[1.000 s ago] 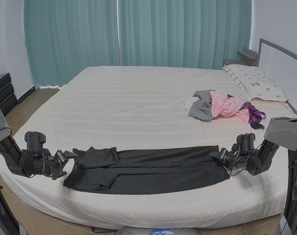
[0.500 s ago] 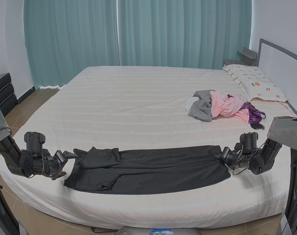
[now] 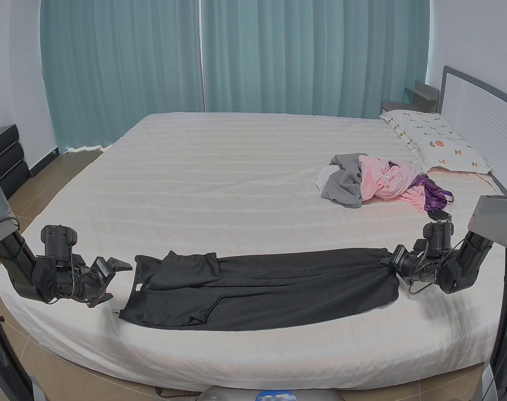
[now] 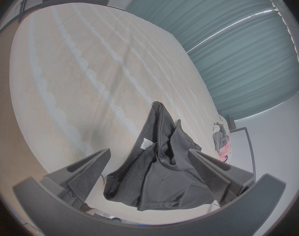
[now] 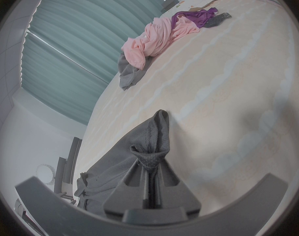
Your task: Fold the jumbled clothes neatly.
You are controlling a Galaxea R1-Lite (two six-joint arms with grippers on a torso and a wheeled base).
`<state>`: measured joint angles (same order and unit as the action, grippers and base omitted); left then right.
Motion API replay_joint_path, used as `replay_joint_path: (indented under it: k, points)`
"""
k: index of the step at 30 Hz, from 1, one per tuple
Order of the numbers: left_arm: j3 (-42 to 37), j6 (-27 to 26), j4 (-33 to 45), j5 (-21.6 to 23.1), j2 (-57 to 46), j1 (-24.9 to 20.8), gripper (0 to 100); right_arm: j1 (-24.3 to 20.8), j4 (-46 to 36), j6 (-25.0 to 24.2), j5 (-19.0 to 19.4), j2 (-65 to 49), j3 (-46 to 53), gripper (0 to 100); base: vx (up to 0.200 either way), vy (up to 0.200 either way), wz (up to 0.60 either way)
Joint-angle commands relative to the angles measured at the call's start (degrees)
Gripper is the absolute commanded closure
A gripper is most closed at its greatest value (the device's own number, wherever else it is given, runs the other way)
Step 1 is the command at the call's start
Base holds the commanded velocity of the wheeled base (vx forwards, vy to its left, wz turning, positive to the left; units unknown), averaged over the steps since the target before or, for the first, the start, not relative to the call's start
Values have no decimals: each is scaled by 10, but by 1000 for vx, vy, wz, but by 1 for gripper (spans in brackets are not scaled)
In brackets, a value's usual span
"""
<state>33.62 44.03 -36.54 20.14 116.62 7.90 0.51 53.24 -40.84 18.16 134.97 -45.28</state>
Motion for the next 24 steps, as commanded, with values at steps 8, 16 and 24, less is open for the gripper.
replay_joint_path:
  k: [8, 16, 24]
  points:
    - [1, 1, 0, 1, 1, 0, 0, 55, 0, 1, 6, -26, 5, 100, 0, 0, 0]
    - [1, 1, 0, 1, 1, 3, 0, 104, 0, 0, 30, -58, 15, 100, 0, 0, 0]
    - [3, 1, 0, 1, 2, 5, 0, 113, 0, -1, 50, -94, 41, 100, 0, 0, 0]
